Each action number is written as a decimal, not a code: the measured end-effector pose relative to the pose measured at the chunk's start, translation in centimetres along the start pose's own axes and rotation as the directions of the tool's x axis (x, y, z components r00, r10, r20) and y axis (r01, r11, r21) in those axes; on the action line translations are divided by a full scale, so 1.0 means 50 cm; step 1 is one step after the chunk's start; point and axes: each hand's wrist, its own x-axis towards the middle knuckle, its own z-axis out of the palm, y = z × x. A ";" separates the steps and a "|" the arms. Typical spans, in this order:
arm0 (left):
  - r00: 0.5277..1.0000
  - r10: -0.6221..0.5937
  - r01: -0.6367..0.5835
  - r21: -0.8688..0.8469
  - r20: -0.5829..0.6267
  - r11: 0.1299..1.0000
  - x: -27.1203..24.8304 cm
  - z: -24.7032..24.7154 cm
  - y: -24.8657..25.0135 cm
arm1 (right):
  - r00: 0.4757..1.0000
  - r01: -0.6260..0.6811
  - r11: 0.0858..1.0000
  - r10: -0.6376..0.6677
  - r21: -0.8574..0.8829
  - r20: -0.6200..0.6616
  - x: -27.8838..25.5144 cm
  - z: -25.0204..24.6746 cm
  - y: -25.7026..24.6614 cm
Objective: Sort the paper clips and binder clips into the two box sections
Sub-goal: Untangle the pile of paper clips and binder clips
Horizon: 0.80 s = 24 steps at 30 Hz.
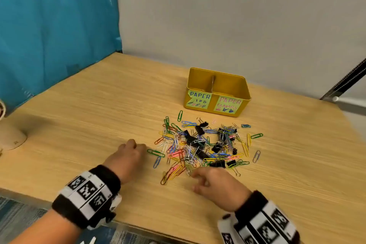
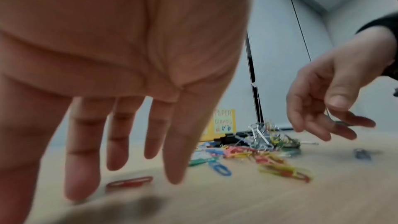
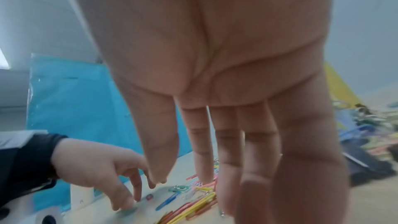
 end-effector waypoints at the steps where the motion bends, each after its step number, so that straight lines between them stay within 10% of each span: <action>1: 1.000 -0.028 0.028 0.039 -0.013 0.999 0.009 0.001 -0.002 | 1.000 -0.014 1.000 0.014 -0.003 0.012 0.016 0.001 -0.002; 15: 0.971 0.218 -0.236 -0.220 -0.103 0.947 0.151 -0.048 0.062 | 0.973 -0.222 0.877 0.170 0.426 0.157 0.147 -0.073 0.042; 24: 0.945 0.161 -0.199 0.110 0.284 0.974 0.176 -0.084 0.106 | 0.986 -0.123 0.977 0.140 0.173 -0.090 0.177 -0.111 0.031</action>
